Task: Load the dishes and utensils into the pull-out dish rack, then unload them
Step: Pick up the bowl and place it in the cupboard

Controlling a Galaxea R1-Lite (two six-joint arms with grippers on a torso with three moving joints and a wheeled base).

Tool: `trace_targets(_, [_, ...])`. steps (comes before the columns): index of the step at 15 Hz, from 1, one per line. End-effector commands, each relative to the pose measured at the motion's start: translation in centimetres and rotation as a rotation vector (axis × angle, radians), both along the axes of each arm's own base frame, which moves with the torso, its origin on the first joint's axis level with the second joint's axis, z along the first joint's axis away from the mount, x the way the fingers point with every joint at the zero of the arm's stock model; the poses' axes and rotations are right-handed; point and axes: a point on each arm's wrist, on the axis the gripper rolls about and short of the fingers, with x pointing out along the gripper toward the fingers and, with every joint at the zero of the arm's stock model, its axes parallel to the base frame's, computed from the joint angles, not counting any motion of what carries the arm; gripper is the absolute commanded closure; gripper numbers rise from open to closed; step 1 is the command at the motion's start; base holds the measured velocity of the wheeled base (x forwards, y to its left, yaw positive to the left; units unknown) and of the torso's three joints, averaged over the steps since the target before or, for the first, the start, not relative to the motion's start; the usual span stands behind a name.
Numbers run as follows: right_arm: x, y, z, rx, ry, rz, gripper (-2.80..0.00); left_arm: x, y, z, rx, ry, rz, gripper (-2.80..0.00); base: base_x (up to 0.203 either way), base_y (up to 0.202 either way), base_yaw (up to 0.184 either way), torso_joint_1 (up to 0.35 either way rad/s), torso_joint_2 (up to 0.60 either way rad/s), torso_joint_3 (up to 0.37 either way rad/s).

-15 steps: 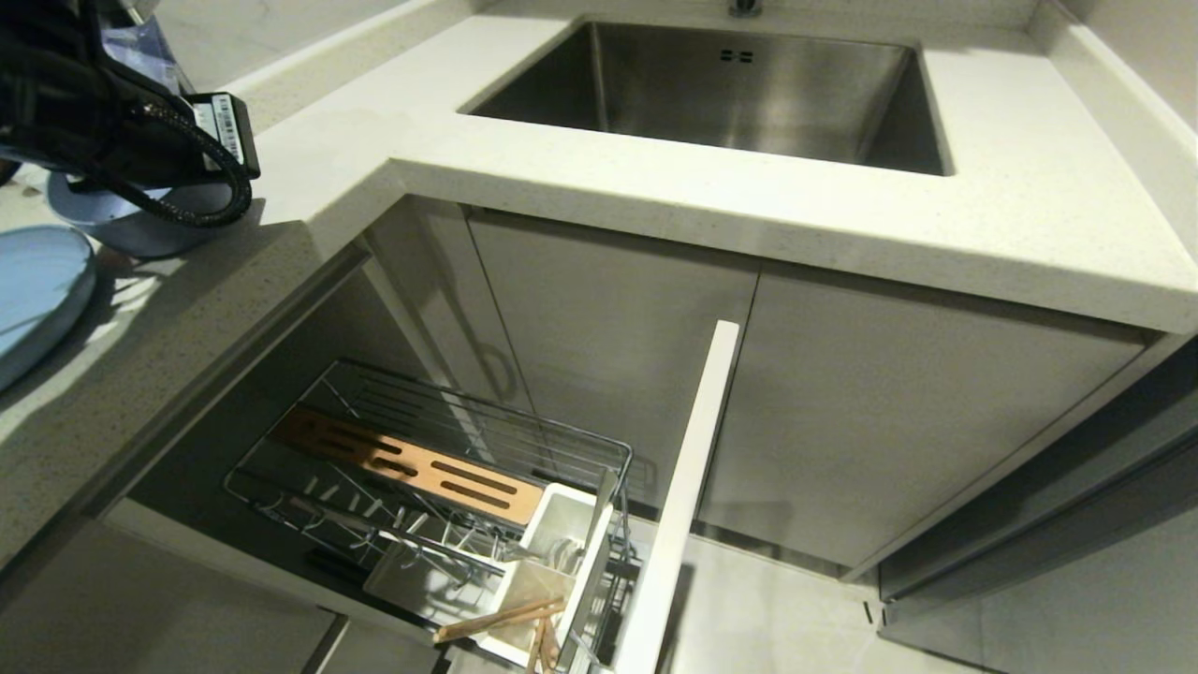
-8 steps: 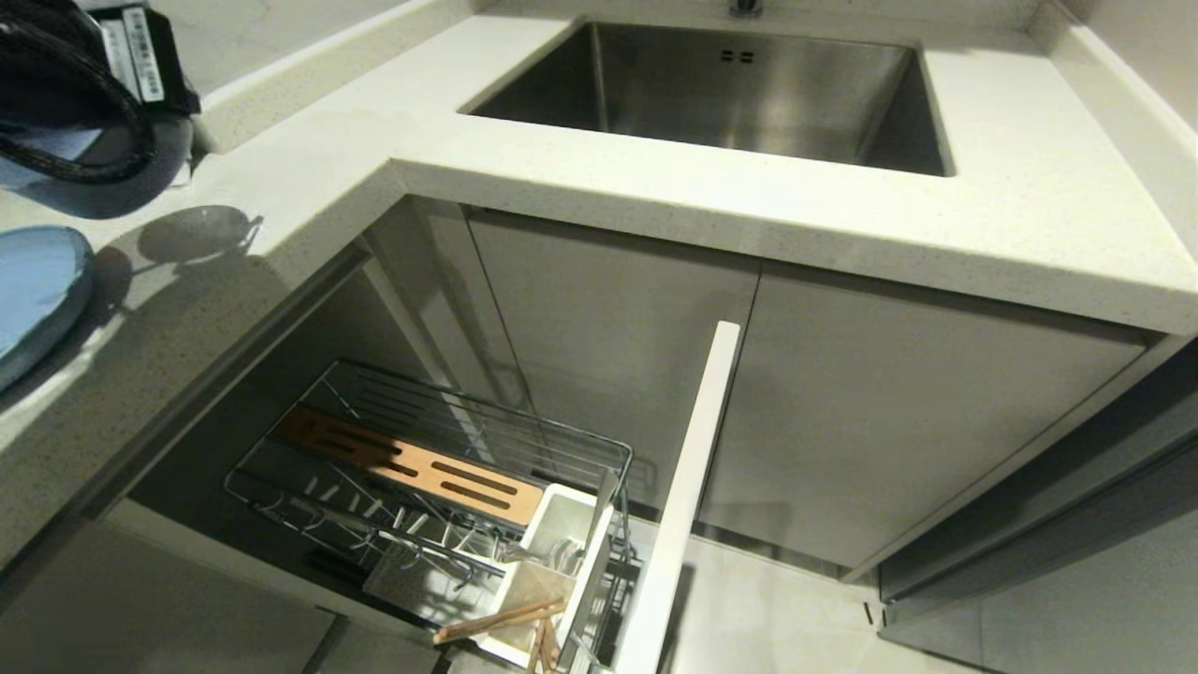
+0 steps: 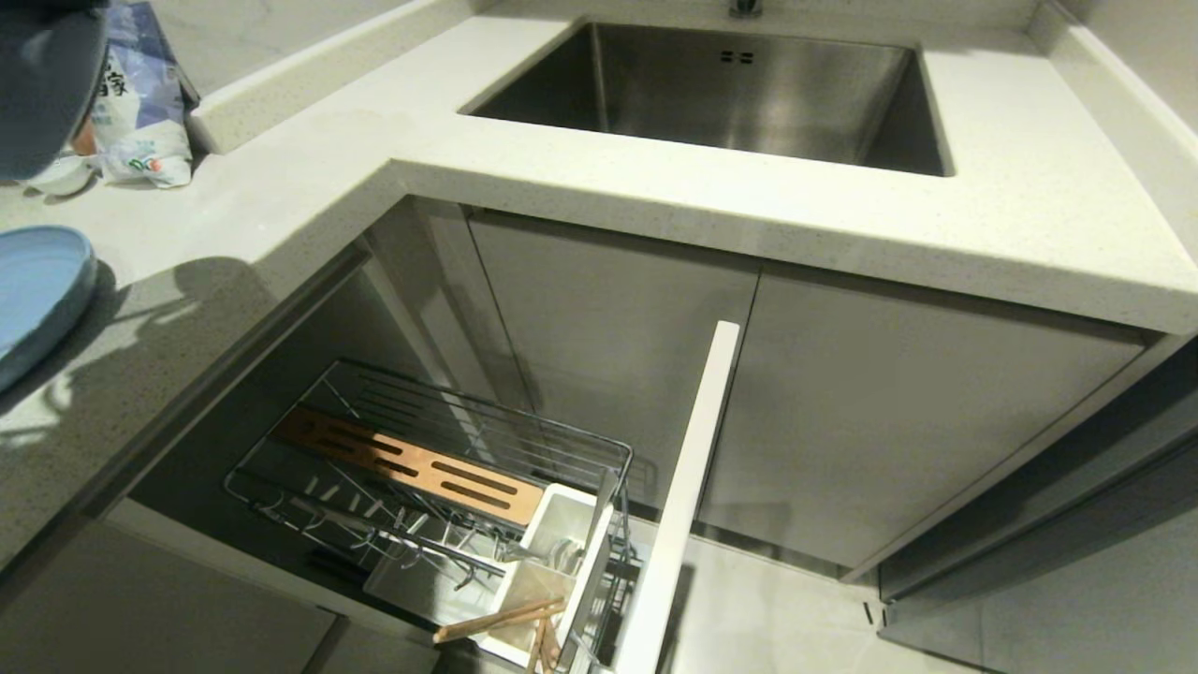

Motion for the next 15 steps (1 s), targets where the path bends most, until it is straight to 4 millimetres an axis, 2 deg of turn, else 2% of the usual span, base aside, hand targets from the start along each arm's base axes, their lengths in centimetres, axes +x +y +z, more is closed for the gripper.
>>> trace_targets(1, [0.2,0.0,-0.6,0.000,0.022,0.001,0.00,-1.6,0.3,-0.4,-0.212,0.031,-0.054,0.00,0.000,0.000,0.000,0.000,0.00,0.000])
trace_targets(5, [0.2,0.0,-0.6,0.000,0.022,0.001,0.00,0.3,-1.7,-1.5,-0.565,0.016,-0.098,0.00,0.000,0.000,0.000,0.000,0.00,0.000])
trace_targets(7, [0.2,0.0,-0.6,0.000,0.022,0.001,0.00,1.2,-2.9,-3.2,-0.641,0.029,-0.114,0.00,0.000,0.000,0.000,0.000,0.00,0.000])
trace_targets(15, [0.2,0.0,-0.6,0.000,0.022,0.001,0.00,4.7,-6.8,-14.8,-0.792,0.134,0.083,0.00,0.000,0.000,0.000,0.000,0.00,0.000])
